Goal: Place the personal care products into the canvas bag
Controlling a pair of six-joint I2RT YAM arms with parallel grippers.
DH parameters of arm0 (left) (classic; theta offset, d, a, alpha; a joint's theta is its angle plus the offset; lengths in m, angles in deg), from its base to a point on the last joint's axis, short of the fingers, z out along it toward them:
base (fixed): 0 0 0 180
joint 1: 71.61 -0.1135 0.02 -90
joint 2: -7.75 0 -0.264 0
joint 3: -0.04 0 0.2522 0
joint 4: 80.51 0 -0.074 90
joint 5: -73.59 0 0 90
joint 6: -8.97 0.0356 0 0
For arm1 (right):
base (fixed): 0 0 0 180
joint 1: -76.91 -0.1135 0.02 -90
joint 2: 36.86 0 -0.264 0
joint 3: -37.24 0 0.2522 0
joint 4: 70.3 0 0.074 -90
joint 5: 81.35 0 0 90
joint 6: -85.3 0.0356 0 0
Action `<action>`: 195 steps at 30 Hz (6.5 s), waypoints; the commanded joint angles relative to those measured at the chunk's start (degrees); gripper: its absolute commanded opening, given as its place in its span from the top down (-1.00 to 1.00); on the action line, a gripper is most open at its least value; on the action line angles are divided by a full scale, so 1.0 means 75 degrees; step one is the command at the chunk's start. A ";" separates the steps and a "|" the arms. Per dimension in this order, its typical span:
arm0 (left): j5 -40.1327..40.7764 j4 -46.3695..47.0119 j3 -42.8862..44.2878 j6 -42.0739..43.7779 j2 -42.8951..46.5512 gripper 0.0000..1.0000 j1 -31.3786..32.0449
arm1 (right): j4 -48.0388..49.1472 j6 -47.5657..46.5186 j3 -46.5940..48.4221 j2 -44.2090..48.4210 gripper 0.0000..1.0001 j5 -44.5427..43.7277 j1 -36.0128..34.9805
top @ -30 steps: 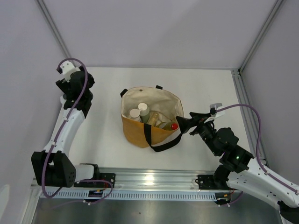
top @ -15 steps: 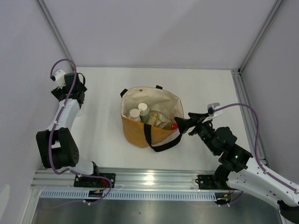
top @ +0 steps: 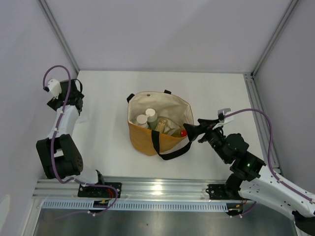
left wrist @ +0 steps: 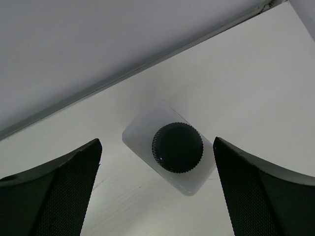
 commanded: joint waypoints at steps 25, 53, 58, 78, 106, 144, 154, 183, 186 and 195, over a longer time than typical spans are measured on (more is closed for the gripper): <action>-0.0081 -0.0804 0.1080 -0.1070 -0.1526 -0.74 -0.0073 | 0.0245 -0.0050 0.0026 -0.0204 -0.67 -0.0148 -0.0042; -0.0866 -0.0183 0.1128 0.1168 -0.0848 0.99 0.2455 | 0.0210 -0.0085 0.0049 -0.0075 -0.67 -0.0231 -0.0042; -0.1028 -0.0662 0.1046 0.0994 -0.0601 0.99 0.2938 | 0.0198 -0.0038 0.0038 0.0007 -0.67 -0.0149 -0.0042; -0.2307 -0.1472 0.2580 0.1520 0.2410 0.99 0.3711 | 0.0163 -0.0003 0.0049 0.0100 -0.67 -0.0184 -0.0042; -0.0596 0.1338 0.1551 0.2892 0.2376 0.99 0.8973 | 0.0116 -0.0015 0.0049 0.0288 -0.67 -0.0242 -0.0042; -0.2283 0.2582 -0.0453 0.2868 0.1368 0.99 0.9477 | 0.0105 -0.0026 0.0049 0.0300 -0.67 -0.0242 -0.0042; -0.2320 0.2396 -0.0372 0.2891 0.0829 0.67 0.9524 | 0.0081 -0.0026 0.0061 0.0335 -0.67 -0.0242 -0.0054; -0.1921 0.1528 -0.0348 0.2622 0.1801 -0.30 0.9583 | 0.0023 -0.0003 0.0061 0.0043 -0.66 -0.0686 -0.0042; -0.1804 0.1400 -0.0349 0.2598 0.1883 -0.30 0.9595 | -0.0094 0.0056 0.0236 -0.0390 -0.65 -0.0804 -0.0042; -0.1230 0.0919 -0.0314 0.2528 0.2621 -0.32 0.9641 | -0.0188 0.0068 0.0284 -0.0638 -0.58 -0.0699 -0.0042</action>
